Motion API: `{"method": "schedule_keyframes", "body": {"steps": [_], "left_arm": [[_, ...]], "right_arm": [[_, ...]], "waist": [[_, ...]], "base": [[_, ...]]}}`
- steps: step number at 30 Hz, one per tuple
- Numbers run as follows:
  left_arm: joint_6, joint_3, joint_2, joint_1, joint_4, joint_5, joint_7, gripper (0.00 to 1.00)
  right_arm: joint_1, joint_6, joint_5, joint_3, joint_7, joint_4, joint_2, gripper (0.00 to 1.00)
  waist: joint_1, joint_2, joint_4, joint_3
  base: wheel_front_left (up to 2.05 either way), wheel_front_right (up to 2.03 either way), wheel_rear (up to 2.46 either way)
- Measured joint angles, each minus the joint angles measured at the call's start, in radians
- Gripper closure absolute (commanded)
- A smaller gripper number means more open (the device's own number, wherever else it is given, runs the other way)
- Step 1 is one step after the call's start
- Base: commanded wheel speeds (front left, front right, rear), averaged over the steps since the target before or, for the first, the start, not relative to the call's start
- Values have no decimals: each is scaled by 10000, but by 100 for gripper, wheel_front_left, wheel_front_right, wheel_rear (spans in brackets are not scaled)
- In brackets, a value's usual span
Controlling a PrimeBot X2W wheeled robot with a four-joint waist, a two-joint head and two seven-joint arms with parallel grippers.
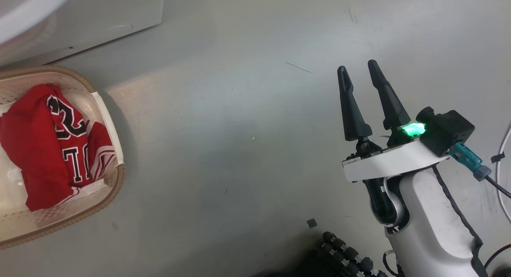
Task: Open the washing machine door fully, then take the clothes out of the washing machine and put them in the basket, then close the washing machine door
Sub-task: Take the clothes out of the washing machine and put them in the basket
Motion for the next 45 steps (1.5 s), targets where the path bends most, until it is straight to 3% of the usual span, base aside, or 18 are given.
{"method": "schedule_keyframes", "body": {"steps": [11, 25, 45], "left_arm": [[27, 35, -119, 81, -276, -161, -378, 100], [31, 234, -897, 1048, -884, -731, -2167, 100], [163, 681, -2433, 2966, -1779, -1528, -5396, 100]], "right_arm": [[-54, 2, -10, -146, 0, 31, -4, 0], [-60, 29, -401, -416, 0, 92, -4, 0], [91, 82, -1386, -886, 0, 211, -13, 0]], "waist": [[0, 0, 49, -15], [0, 0, 531, -332], [0, 0, 1472, -1235]], "base": [[0, 0, 0], [0, 0, 0], [0, 0, 0]]}}
